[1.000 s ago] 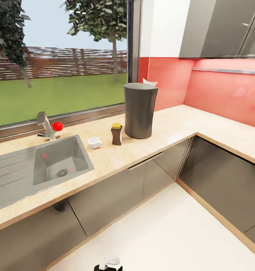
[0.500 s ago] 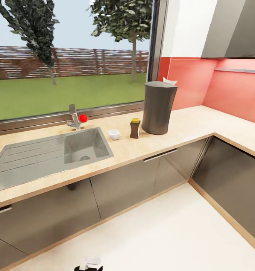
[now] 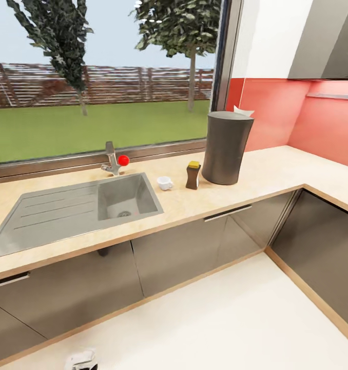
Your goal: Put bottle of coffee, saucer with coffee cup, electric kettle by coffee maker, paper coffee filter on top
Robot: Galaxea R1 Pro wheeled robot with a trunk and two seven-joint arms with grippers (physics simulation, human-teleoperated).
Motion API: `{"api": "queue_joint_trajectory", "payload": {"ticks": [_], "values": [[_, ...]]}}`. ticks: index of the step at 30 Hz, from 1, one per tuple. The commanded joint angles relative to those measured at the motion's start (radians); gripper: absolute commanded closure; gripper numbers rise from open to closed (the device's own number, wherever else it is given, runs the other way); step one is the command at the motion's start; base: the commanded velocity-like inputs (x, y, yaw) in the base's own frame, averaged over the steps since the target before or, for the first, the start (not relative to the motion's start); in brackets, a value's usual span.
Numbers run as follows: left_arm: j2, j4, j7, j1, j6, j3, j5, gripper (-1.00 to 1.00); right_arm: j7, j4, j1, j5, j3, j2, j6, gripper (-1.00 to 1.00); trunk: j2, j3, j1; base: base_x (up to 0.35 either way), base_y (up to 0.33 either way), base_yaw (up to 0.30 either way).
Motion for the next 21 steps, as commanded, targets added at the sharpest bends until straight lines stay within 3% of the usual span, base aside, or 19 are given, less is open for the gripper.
{"api": "queue_joint_trajectory", "payload": {"ticks": [1, 8, 10, 15, 21], "values": [[0.015, 0.002, -0.006, 0.033, 0.0, 0.007, 0.015, -1.0, -0.006, -0.003, 0.0, -0.007, 0.008, -0.001, 0.006, -1.0, -0.001, -0.001, 0.0, 0.0, 0.0, 0.189], [0.04, 0.002, 0.006, 0.121, 0.002, 0.014, 0.018, -1.0, -0.006, -0.004, 0.0, -0.007, 0.009, -0.001, 0.006, -1.0, -0.001, -0.001, 0.0, 0.0, 0.0, 0.246], [0.04, 0.002, 0.03, 0.124, 0.002, 0.014, 0.018, -1.0, -0.006, -0.004, 0.0, -0.007, 0.009, -0.001, 0.006, -1.0, -0.001, -0.001, 0.0, 0.0, 0.0, 0.27], [0.039, 0.002, 0.167, 0.13, 0.001, 0.013, 0.018, -1.0, -0.007, -0.003, 0.0, -0.007, 0.01, -0.001, 0.006, -1.0, -0.001, -0.001, 0.0, 0.0, 0.0, 0.271], [0.038, 0.002, 0.179, 0.13, 0.001, 0.014, 0.018, -1.0, -0.007, -0.004, 0.0, -0.007, 0.01, -0.001, 0.006, -1.0, -0.001, -0.001, 0.0, -0.067, 0.077, 0.272]]}}
